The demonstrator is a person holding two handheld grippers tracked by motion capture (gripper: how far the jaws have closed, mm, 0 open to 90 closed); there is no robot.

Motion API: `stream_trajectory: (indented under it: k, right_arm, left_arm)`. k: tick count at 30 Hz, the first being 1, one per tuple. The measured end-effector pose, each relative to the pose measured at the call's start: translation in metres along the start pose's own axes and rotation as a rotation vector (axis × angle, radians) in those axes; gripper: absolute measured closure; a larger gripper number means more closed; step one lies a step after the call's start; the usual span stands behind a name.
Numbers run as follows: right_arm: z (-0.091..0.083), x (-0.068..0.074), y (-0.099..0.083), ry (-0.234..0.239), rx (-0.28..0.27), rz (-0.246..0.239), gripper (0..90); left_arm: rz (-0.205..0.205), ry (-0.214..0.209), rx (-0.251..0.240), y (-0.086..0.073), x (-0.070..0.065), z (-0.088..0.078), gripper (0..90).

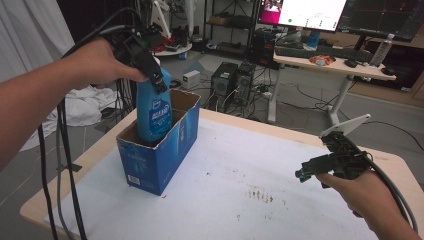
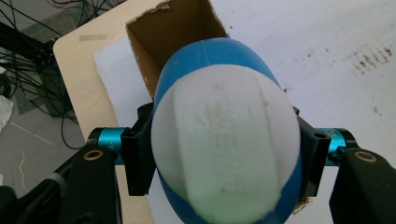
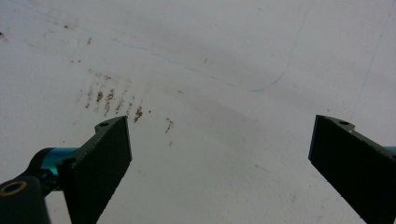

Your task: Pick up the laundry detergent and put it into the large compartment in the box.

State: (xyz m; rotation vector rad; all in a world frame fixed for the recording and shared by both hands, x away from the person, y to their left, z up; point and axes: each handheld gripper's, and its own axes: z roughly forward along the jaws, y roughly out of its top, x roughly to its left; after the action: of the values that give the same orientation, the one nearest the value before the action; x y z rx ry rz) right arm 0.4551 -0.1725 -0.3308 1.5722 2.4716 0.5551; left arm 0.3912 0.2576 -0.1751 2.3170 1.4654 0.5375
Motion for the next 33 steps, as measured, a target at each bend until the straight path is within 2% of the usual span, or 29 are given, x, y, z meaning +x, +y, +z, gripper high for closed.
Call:
stream_trajectory:
  k: [8, 18, 23, 27, 30, 33]
  right_arm:
    - [0.0, -0.001, 0.0, -0.006, 0.003, 0.003, 5.0]
    - [0.001, -0.001, 0.0, -0.008, 0.006, 0.0, 5.0]
    - [0.001, -0.001, 0.0, -0.009, 0.004, 0.003, 5.0]
    - [0.001, 0.0, 0.0, -0.014, 0.006, 0.002, 5.0]
    - [0.001, 0.001, 0.0, -0.012, 0.007, 0.002, 5.0]
    - [0.002, 0.001, 0.0, -0.011, 0.007, -0.003, 5.0]
  left_arm:
    - [-0.011, -0.003, 0.012, -0.011, 0.001, 0.02, 37.2]
    - [0.017, -0.02, 0.018, -0.025, -0.001, 0.045, 37.2]
    - [0.012, -0.025, 0.03, -0.03, -0.001, 0.055, 37.2]
    - [0.036, -0.034, 0.022, -0.035, -0.003, 0.062, 37.3]
    - [0.037, -0.047, 0.017, -0.039, -0.003, 0.067, 37.2]
    - [0.042, -0.044, 0.018, -0.042, -0.005, 0.073, 37.2]
